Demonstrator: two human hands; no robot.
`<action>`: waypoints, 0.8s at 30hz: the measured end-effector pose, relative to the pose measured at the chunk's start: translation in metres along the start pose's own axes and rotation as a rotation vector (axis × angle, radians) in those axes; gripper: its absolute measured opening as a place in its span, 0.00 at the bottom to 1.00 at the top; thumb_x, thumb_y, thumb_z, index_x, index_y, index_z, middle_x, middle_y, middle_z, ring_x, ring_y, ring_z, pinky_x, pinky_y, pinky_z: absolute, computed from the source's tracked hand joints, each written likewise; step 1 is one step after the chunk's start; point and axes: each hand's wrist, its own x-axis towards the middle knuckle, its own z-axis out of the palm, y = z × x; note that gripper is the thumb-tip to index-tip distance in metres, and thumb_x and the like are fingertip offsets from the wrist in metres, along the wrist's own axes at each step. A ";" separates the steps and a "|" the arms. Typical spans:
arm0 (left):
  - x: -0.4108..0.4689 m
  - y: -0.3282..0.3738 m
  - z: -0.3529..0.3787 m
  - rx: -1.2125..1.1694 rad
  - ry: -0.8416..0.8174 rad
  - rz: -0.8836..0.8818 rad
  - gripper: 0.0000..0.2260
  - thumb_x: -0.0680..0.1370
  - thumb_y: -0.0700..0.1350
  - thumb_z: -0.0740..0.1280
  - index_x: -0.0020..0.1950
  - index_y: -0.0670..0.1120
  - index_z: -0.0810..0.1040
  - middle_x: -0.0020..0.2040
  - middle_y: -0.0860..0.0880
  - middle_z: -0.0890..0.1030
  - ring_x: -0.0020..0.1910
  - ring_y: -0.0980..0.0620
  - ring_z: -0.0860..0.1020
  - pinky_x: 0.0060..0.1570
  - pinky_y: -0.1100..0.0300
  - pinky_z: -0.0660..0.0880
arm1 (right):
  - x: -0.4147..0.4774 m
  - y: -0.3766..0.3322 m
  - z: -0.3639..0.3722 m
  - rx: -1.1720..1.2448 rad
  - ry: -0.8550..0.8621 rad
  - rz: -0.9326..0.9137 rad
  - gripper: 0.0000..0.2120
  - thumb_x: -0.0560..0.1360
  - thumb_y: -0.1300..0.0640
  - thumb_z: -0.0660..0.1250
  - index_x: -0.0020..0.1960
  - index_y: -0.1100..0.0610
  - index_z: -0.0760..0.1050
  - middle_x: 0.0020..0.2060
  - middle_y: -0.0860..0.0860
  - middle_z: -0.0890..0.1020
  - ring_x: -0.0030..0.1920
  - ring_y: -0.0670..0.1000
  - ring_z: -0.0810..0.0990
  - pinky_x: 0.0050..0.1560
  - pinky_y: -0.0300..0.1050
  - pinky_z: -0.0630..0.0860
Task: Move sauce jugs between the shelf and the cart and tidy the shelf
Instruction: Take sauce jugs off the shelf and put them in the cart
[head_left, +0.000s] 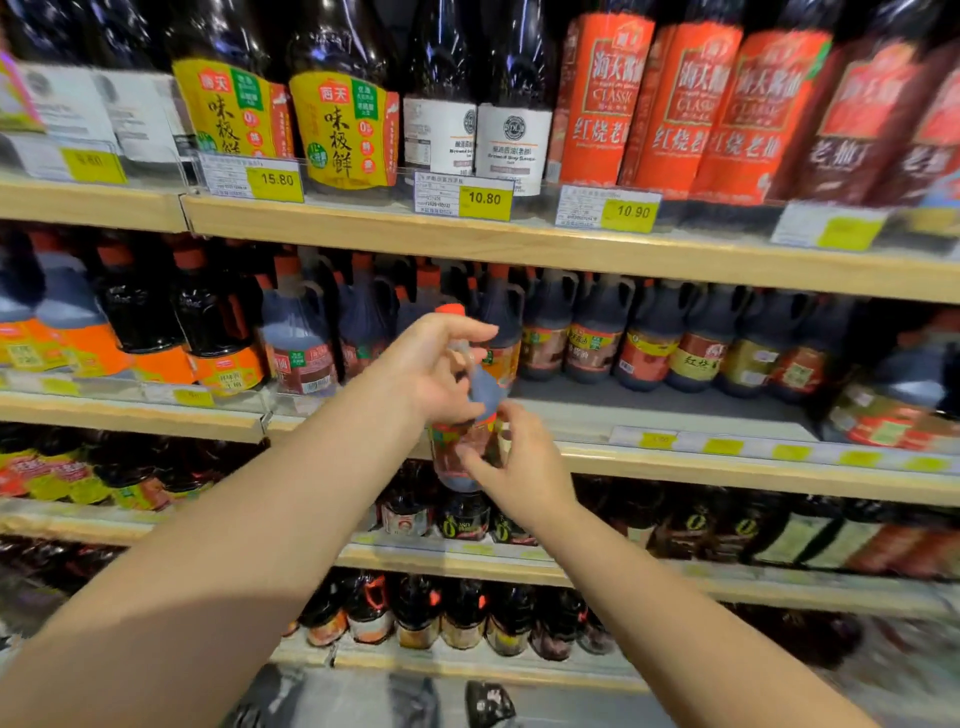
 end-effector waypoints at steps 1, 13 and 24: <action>-0.004 -0.003 0.008 -0.024 -0.016 -0.013 0.15 0.72 0.41 0.67 0.57 0.39 0.75 0.58 0.47 0.72 0.61 0.54 0.70 0.71 0.48 0.60 | -0.005 -0.003 0.006 -0.028 0.018 0.003 0.30 0.68 0.43 0.70 0.64 0.55 0.67 0.57 0.53 0.75 0.58 0.53 0.73 0.55 0.50 0.73; -0.028 -0.015 0.031 0.153 -0.224 -0.079 0.11 0.74 0.42 0.64 0.56 0.44 0.75 0.60 0.50 0.73 0.62 0.53 0.71 0.60 0.47 0.67 | 0.026 0.006 -0.004 0.200 0.377 0.173 0.34 0.64 0.45 0.69 0.67 0.54 0.65 0.62 0.50 0.70 0.64 0.53 0.70 0.61 0.53 0.72; 0.105 -0.046 -0.039 1.150 0.088 0.346 0.27 0.74 0.34 0.64 0.73 0.45 0.63 0.72 0.45 0.67 0.69 0.48 0.68 0.63 0.62 0.65 | 0.101 0.073 -0.022 0.322 0.358 0.084 0.32 0.58 0.55 0.81 0.56 0.54 0.67 0.52 0.51 0.74 0.52 0.50 0.75 0.42 0.29 0.69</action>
